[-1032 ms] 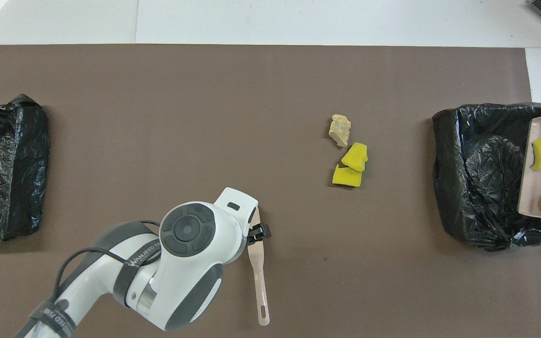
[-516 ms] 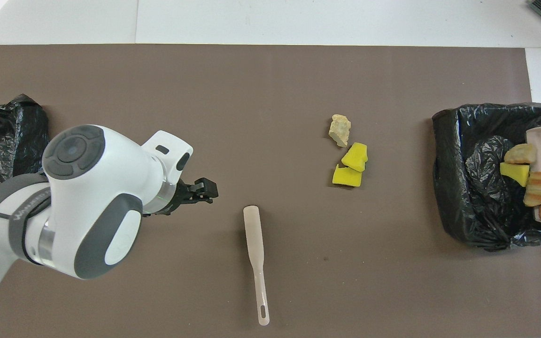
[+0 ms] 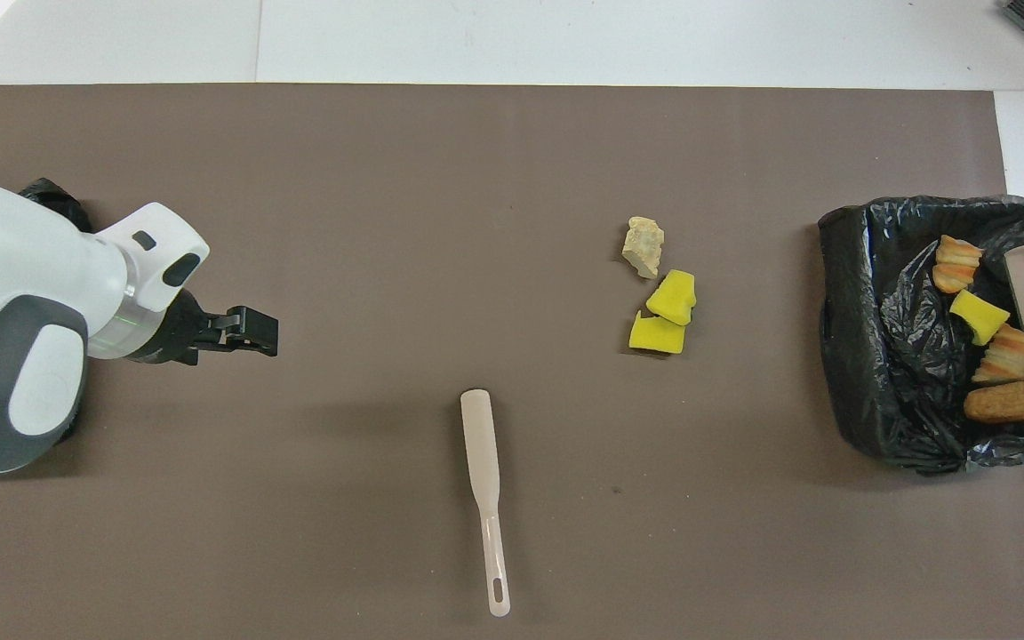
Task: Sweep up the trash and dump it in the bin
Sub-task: 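Tip the dustpan into the bin while the left gripper sets down the brush, then return the empty dustpan to the table center with the right gripper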
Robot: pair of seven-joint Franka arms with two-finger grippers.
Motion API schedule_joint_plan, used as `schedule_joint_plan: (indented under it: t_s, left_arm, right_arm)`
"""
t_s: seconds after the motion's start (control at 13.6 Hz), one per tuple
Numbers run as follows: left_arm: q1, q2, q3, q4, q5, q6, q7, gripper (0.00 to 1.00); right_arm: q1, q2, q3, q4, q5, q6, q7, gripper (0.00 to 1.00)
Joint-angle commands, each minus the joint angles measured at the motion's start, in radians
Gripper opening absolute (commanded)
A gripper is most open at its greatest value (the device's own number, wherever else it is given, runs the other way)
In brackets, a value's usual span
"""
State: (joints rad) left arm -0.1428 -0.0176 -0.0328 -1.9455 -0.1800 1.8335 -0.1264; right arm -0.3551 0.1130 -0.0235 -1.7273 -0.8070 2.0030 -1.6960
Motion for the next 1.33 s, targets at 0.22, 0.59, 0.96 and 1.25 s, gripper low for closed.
schedule_joint_plan:
  t_s: [0.22, 0.59, 0.96, 1.25]
  left_arm:
    - [0.101, -0.027, -0.006, 0.132, 0.118, -0.166, 0.141, 1.0]
    - [0.112, -0.019, -0.006, 0.218, 0.165, -0.227, 0.169, 1.0]
    - [0.114, -0.019, -0.007, 0.22, 0.165, -0.221, 0.165, 1.0]
    - [0.105, -0.019, -0.009, 0.224, 0.162, -0.203, 0.162, 1.0]
  right_arm:
    - [-0.001, -0.142, 0.098, 0.052, 0.084, -0.246, 0.056, 0.0]
    - [0.086, -0.151, 0.209, 0.058, 0.319, -0.423, 0.652, 0.0]
    - [0.342, -0.083, 0.211, 0.052, 0.596, -0.428, 1.367, 0.0]
    - [0.491, 0.094, 0.211, 0.118, 0.77, -0.327, 1.874, 0.0]
